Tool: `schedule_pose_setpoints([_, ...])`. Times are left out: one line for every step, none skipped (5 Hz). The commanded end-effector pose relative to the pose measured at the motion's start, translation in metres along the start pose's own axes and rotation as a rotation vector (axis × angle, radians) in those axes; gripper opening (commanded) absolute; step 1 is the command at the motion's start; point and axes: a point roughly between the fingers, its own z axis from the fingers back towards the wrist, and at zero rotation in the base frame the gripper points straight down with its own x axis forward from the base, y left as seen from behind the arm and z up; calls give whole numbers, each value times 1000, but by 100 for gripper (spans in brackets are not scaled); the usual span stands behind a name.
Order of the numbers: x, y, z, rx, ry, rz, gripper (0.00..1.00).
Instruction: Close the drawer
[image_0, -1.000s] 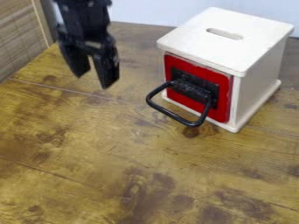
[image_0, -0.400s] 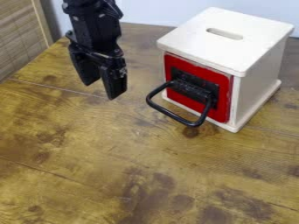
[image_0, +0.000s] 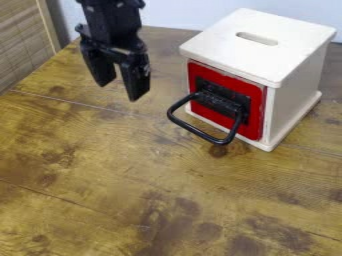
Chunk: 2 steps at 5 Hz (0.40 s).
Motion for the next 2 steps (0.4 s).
schedule_pose_setpoints([12,12,19,-13,-63,-55,100])
schedule_pose_setpoints([11,24,16,-14,-48,-99,100])
